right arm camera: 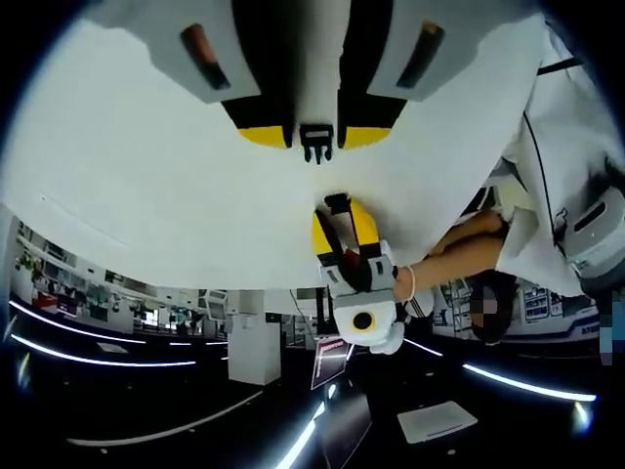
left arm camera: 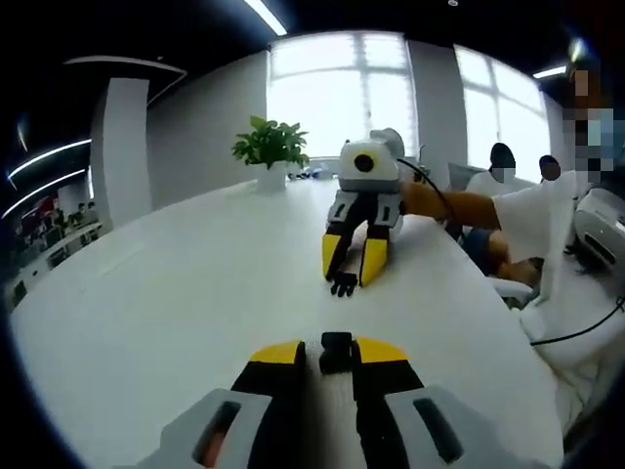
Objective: Snap the two parts of the plastic buckle together until the buckle closes and remains connected.
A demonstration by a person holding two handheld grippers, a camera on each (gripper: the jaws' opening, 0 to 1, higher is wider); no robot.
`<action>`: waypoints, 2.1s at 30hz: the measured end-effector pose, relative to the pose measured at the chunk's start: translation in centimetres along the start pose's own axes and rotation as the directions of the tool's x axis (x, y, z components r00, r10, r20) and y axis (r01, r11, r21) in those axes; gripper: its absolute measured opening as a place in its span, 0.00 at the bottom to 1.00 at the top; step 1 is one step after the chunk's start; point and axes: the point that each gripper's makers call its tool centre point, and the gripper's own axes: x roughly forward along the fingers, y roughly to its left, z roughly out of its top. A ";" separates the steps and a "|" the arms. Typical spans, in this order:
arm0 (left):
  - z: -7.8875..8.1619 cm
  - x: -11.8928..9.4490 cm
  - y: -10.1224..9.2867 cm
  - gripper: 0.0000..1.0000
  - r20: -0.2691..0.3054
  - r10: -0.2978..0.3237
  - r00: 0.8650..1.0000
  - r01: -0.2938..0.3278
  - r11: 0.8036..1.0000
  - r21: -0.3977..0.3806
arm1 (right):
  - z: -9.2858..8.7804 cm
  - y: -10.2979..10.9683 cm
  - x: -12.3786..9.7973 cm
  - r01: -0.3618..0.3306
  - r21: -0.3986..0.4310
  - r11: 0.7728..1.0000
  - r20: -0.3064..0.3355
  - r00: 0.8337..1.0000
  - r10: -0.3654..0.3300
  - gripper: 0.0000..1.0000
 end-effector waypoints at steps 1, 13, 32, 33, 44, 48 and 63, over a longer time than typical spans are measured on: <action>0.0 -0.1 0.0 0.19 0.005 0.003 1.000 -0.003 1.000 -0.007 | 0.0 0.0 0.0 0.000 -0.001 1.000 0.000 1.000 0.000 0.17; -0.5 -0.1 -0.5 0.20 -0.010 -0.001 1.000 0.001 1.000 0.000 | -0.1 0.0 0.0 0.000 0.003 1.000 0.003 1.000 0.000 0.14; 0.1 0.0 -1.5 0.12 0.015 -0.047 0.999 0.047 0.999 0.009 | 0.5 1.1 0.4 -0.025 0.005 1.000 0.033 0.999 0.025 0.12; 0.1 0.0 -1.5 0.12 0.015 -0.048 0.999 0.048 0.999 0.009 | 0.6 1.1 0.5 -0.025 0.004 1.000 0.035 0.999 0.025 0.11; 0.4 0.5 -2.1 0.12 0.009 -0.074 0.997 0.073 0.997 0.023 | 0.9 1.6 0.8 -0.044 -0.027 0.999 0.040 0.998 0.045 0.11; 0.5 0.7 -2.3 0.12 0.007 -0.082 0.997 0.082 0.996 0.029 | 1.0 1.8 1.0 -0.051 -0.037 0.998 0.040 0.998 0.052 0.11; 0.7 1.3 -2.6 0.12 -0.007 -0.096 0.995 0.096 0.994 0.051 | 1.1 2.4 1.4 -0.071 -0.047 0.996 0.029 0.997 0.073 0.11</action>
